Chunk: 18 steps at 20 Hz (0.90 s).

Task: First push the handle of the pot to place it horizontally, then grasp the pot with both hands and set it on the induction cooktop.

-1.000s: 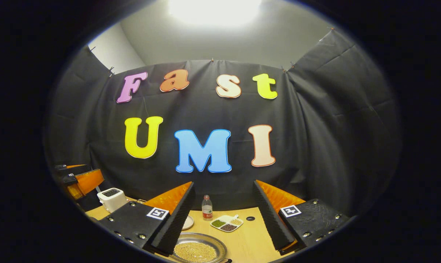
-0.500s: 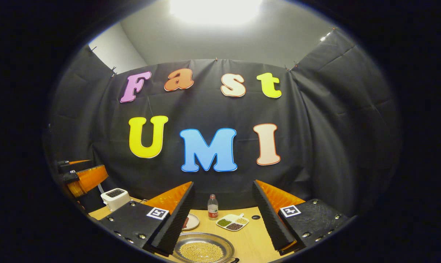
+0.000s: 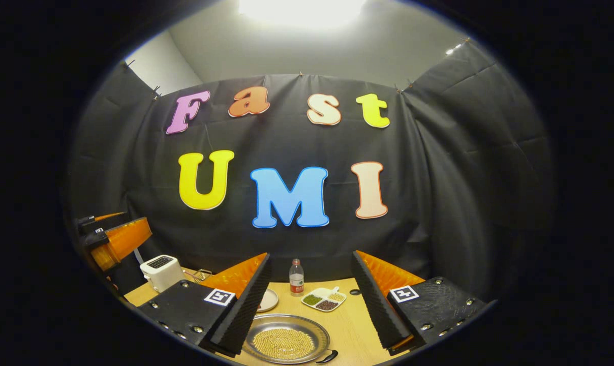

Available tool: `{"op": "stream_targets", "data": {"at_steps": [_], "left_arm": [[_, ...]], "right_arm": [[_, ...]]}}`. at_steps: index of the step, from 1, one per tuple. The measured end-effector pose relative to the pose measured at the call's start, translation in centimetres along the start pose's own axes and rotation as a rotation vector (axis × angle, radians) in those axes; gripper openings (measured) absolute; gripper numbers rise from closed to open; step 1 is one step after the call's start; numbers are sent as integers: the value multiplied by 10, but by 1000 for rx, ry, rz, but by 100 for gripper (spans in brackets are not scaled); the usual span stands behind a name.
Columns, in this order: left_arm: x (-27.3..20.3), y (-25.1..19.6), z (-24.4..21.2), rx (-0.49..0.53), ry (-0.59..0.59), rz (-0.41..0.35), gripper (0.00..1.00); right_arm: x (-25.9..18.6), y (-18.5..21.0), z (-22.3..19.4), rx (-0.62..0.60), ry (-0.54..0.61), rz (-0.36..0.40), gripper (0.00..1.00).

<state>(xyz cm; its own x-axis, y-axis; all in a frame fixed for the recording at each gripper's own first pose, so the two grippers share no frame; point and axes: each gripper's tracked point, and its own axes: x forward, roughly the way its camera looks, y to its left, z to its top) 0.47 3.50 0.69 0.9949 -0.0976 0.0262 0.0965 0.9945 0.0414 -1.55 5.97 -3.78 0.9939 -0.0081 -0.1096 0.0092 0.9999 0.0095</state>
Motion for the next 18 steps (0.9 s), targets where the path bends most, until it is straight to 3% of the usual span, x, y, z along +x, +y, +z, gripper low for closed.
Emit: {"op": "stream_targets", "data": {"at_steps": [14, 18], "left_arm": [[-5, -21, -28, -2, 46, 109, 97], [-4, -23, -39, 5, 75, 121, 97]], "right_arm": [[3, -6, -129, -35, 337, 174, 95], [0, -12, -169, -39, 447, 185, 76]]}}
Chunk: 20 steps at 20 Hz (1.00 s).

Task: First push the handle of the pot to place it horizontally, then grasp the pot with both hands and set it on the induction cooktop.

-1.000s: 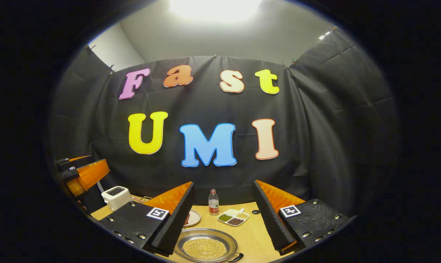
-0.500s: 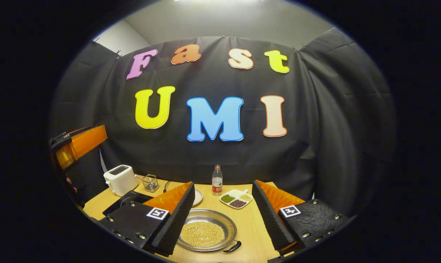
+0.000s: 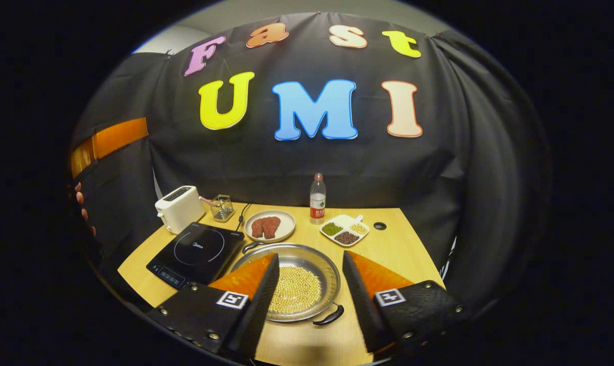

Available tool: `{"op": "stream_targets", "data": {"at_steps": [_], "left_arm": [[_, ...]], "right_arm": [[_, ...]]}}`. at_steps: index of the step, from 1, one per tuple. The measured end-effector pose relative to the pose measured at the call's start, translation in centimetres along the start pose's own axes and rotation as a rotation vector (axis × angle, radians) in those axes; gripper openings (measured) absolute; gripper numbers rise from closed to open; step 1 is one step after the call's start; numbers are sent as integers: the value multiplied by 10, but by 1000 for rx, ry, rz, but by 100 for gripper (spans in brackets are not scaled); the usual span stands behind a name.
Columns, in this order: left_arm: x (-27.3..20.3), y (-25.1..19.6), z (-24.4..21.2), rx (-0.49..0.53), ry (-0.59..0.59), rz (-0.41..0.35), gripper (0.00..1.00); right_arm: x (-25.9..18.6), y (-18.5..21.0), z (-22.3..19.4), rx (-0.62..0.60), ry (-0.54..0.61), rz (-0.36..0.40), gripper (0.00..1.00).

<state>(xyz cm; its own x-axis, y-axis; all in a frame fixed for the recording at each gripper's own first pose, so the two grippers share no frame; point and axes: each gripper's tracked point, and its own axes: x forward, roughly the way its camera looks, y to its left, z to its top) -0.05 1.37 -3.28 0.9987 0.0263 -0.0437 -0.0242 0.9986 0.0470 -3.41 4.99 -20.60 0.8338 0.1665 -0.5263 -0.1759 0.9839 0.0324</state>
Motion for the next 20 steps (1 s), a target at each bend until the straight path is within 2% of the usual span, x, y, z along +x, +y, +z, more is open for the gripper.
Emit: {"op": "stream_targets", "data": {"at_steps": [1, 2, 3, 4, 5, 6, 10, 11, 12, 13, 14, 15, 20], "left_arm": [[0, 0, -2, -1, 8, 3, 97], [-1, 0, -6, -2, 15, 7, 97], [-1, 1, -8, -3, 21, 11, 97], [-1, 2, -10, -3, 24, 15, 97], [-2, 3, -11, -3, 28, 18, 97], [-2, 4, -14, -2, 35, 23, 96], [-6, 10, -26, 7, 66, 43, 96], [-7, 12, -28, 9, 73, 48, 97], [-7, 14, -30, 12, 81, 54, 95], [-8, 15, -30, 13, 84, 58, 95], [-9, 17, -32, 15, 88, 63, 95], [-9, 19, -33, 17, 91, 69, 95], [-11, 29, -35, 19, 98, 102, 95]], "right_arm": [[5, 1, -10, 7, 30, 9, 58], [10, 0, -25, 11, 71, 14, 53], [13, 4, -38, 20, 111, 40, 53], [23, 1, -53, 19, 156, 25, 53], [24, -1, -67, 36, 194, 23, 31], [26, -3, -79, 57, 234, 42, 22], [36, 1, -127, 133, 387, 89, 26], [35, 4, -136, 144, 421, 108, 14], [38, 1, -143, 133, 445, 107, 16], [39, 0, -152, 128, 475, 90, 5], [41, 0, -156, 123, 491, 100, 0], [41, 4, -163, 121, 515, 113, 5], [43, 15, -181, 106, 608, 145, 5]]}}
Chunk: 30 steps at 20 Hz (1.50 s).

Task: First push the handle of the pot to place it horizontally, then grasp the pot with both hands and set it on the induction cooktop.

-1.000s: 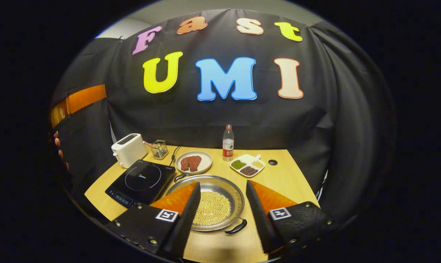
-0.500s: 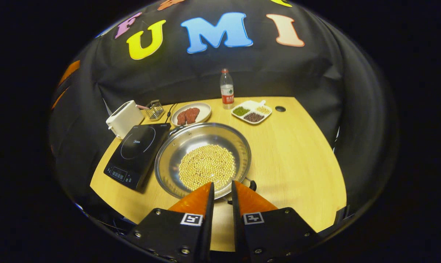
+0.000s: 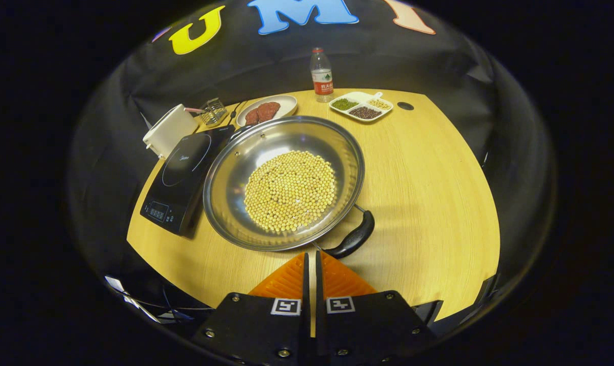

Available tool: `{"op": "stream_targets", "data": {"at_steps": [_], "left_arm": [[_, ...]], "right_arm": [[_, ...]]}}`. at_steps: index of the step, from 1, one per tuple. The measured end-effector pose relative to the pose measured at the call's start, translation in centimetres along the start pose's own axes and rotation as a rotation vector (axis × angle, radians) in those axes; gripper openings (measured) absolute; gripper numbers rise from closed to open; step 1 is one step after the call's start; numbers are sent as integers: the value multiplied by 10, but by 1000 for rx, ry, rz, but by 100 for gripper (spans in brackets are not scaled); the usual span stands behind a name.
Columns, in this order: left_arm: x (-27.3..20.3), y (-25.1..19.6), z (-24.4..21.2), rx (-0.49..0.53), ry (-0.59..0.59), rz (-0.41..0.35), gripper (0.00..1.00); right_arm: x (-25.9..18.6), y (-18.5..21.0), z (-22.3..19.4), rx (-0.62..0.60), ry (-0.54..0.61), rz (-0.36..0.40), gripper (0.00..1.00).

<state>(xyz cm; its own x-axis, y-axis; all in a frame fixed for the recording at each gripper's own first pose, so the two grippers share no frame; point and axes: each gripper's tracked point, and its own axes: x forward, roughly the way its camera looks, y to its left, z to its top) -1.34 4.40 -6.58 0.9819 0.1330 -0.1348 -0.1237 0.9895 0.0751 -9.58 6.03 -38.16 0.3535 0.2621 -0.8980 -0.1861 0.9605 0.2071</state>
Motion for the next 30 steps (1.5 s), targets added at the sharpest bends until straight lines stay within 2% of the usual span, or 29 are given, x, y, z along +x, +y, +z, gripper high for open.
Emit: {"op": "stream_targets", "data": {"at_steps": [5, 10, 11, 21, 23, 30], "left_arm": [[-1, 7, -2, 6, 11, 25, 95], [1, 10, -6, 15, 23, 32, 97], [2, 10, -6, 16, 26, 32, 97], [12, -3, -9, 17, 34, 7, 95], [11, -4, -9, 16, 34, 4, 97], [17, -10, -11, 27, 41, -8, 95]], "right_arm": [[15, 6, -9, 33, 72, 25, 4], [28, -5, -11, 112, 103, -1, 4], [28, -6, -9, 135, 105, -2, 2], [33, -44, 8, 142, 69, -96, 1], [33, -51, 12, 146, 66, -106, 1], [38, -74, 28, 158, 57, -138, 1]]}}
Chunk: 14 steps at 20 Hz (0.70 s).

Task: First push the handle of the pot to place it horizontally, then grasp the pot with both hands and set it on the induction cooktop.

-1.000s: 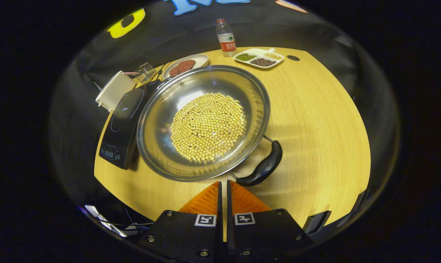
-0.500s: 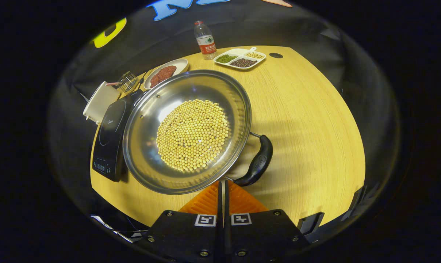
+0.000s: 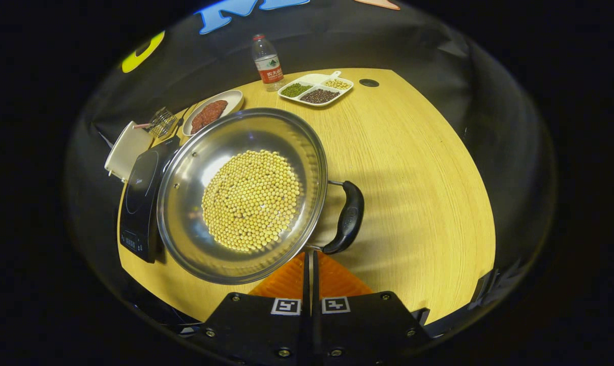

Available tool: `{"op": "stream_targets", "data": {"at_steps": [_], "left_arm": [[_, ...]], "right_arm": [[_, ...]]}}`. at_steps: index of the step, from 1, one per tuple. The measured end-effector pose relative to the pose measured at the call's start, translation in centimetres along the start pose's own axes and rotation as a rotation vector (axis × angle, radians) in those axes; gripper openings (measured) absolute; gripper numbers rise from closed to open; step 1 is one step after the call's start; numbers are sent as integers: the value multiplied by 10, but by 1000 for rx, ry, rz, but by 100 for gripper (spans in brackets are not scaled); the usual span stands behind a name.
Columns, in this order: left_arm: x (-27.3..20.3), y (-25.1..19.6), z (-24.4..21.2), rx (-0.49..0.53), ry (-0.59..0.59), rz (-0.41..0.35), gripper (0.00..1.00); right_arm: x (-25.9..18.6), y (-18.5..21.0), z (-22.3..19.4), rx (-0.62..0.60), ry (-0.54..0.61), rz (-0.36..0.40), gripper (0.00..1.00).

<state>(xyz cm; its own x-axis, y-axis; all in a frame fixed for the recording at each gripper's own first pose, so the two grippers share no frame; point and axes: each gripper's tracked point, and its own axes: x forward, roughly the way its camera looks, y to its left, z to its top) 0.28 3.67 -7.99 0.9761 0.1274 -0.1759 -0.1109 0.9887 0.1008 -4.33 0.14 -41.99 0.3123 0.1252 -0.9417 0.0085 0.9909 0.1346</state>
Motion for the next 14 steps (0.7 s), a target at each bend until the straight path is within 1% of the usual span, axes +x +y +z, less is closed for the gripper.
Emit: {"op": "stream_targets", "data": {"at_steps": [1, 4, 5, 8, 9, 10, 14], "left_arm": [[1, 0, 0, 1, 1, -1, 97], [1, -4, -2, 5, 4, -2, 95], [1, -4, -2, 7, 6, -2, 97], [1, -6, -3, 10, 11, -8, 97], [2, -6, -3, 11, 13, -9, 97], [3, -7, -5, 12, 16, -10, 95], [4, -12, -4, 12, 21, -19, 95]], "right_arm": [[1, -3, 3, -1, -3, -4, 1], [9, -11, 11, 2, 5, 1, 1], [11, -13, 11, 11, 9, 7, 1], [16, -19, 15, 29, 11, 15, 1], [18, -21, 17, 37, 11, 14, 4], [19, -23, 21, 48, 9, 14, 4], [26, -29, 33, 65, 5, 11, 4]]}}
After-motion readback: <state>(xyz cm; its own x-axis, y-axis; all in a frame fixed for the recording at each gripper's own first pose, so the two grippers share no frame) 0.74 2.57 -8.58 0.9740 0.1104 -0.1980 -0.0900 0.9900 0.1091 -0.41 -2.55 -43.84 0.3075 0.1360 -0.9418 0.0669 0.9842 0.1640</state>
